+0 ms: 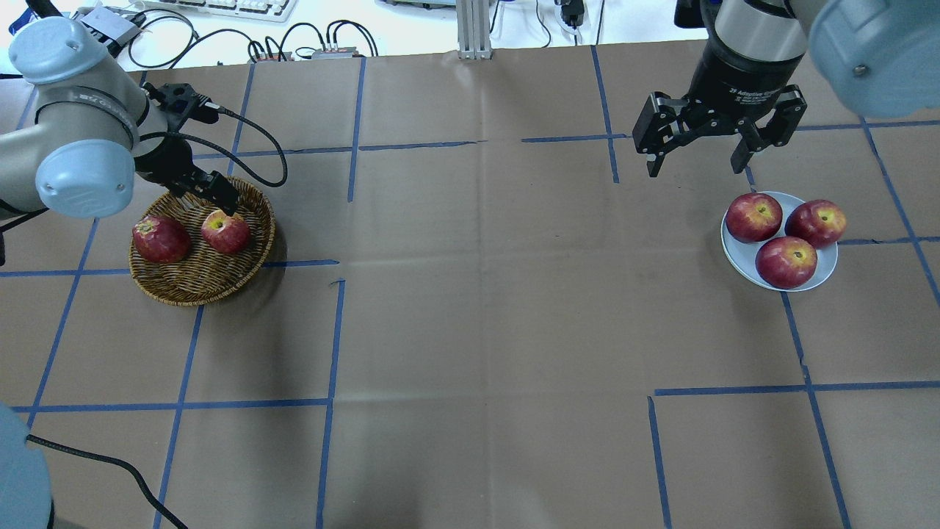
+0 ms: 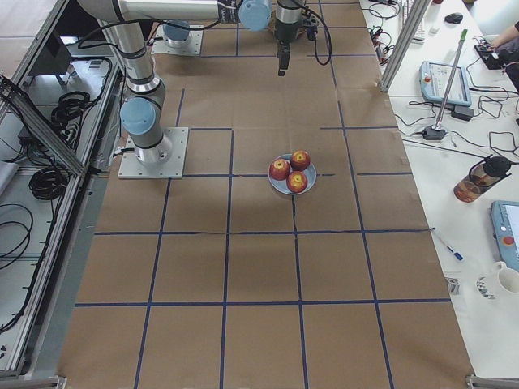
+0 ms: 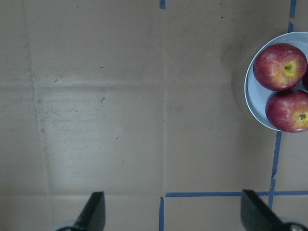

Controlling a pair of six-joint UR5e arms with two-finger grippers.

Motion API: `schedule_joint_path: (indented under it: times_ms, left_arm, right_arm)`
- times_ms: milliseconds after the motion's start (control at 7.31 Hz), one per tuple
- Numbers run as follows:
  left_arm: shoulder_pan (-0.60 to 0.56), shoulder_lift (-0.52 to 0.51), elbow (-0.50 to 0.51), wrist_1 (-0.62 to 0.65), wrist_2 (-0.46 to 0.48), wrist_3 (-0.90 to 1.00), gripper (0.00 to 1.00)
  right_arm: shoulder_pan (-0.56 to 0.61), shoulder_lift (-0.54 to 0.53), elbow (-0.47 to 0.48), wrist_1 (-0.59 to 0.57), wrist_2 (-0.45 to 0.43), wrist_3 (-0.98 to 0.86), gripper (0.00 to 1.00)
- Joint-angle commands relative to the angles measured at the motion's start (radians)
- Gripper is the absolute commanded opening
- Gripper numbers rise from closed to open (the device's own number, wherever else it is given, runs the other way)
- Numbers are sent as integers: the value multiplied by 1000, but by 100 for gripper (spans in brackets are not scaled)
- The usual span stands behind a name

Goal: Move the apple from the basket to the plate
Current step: 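Lower the left gripper into the basket over the yellow-red apple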

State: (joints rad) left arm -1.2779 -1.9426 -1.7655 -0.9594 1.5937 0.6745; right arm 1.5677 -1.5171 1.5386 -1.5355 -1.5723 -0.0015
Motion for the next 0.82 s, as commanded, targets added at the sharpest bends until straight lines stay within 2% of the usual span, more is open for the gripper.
schedule_joint_path:
  times_ms: [0,547,684]
  left_arm:
    - [2,-47,-6,14,3,-1,99]
    - [37,-102,-5,16,5,-3,98]
    - [37,-104,-5,17,5,-1,83]
  right_arm:
    - [0,0,0,0,0,0,100]
    - [0,0,2,0,0,0,100]
    - [0,0,0,0,0,0,100]
